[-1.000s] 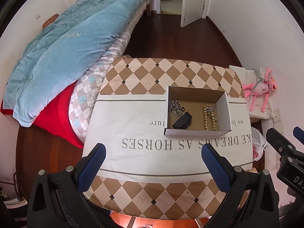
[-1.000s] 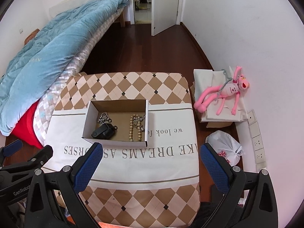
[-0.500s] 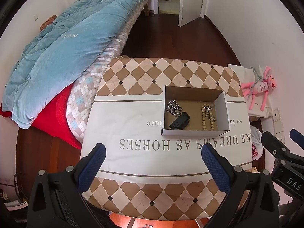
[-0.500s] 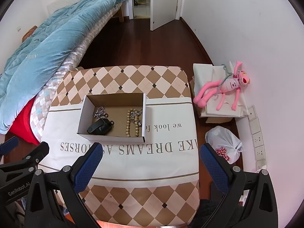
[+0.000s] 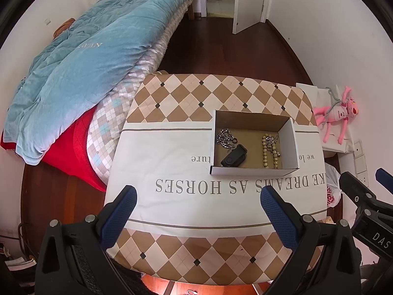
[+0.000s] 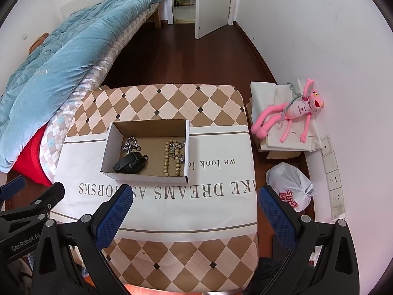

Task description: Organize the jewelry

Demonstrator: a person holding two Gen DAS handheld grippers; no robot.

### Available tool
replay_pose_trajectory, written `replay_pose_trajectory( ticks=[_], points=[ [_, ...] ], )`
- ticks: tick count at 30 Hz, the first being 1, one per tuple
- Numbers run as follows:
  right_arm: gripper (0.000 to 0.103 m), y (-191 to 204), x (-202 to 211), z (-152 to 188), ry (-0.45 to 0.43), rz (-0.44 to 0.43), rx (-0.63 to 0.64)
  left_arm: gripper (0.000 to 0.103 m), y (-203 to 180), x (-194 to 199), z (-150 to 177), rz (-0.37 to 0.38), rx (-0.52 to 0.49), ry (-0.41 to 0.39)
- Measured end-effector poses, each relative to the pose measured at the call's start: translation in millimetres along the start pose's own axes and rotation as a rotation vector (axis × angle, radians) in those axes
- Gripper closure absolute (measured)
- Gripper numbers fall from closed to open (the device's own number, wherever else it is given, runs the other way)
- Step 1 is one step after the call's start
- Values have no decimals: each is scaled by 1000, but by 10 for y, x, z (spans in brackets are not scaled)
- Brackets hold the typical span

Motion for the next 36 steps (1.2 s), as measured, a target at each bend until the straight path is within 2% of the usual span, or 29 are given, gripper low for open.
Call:
replay_pose_trajectory(
  ticks=[36],
  points=[
    [0, 37, 6, 19, 3, -8, 3, 0, 1, 96, -49, -1, 4, -19]
  ],
)
Point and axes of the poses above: each gripper's, at about its wrist camera, not at the fingertips, and x roughly against the way its jaws point, y to its left, z to its underside, the point moved 9 cm from there along -x, roughly the way its jaws point, and after that the axes turned 5 degrees about -z, right-handed, at the moved point
